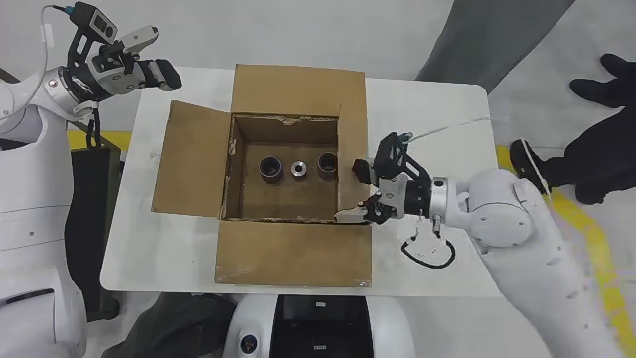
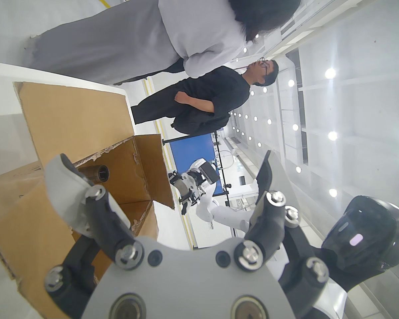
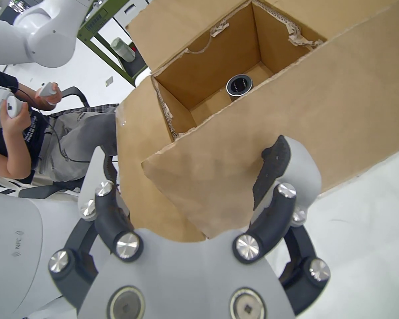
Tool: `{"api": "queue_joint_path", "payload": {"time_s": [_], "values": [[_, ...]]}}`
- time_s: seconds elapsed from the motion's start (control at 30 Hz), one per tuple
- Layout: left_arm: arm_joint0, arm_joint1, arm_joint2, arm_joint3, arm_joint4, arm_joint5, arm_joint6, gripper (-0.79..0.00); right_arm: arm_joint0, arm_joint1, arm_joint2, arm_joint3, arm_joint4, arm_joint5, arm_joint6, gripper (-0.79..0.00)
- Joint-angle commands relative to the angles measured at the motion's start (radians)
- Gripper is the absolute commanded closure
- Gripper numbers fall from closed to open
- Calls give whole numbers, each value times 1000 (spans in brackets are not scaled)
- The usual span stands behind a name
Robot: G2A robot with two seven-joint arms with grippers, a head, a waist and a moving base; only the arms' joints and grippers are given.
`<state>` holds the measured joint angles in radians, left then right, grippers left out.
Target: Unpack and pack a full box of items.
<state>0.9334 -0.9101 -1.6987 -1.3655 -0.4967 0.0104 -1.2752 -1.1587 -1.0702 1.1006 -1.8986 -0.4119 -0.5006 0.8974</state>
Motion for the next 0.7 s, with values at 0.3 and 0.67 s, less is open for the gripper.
{"api": "queue_joint_path", "payload": {"time_s": [0.3, 0.67], "values": [[0, 0, 0, 0, 0, 0, 0, -785, 94, -42, -211, 55, -172, 114, -61, -785], [0, 0, 0, 0, 0, 0, 0, -785, -9, -8, -49, -50, -109, 58, -109, -785]]}}
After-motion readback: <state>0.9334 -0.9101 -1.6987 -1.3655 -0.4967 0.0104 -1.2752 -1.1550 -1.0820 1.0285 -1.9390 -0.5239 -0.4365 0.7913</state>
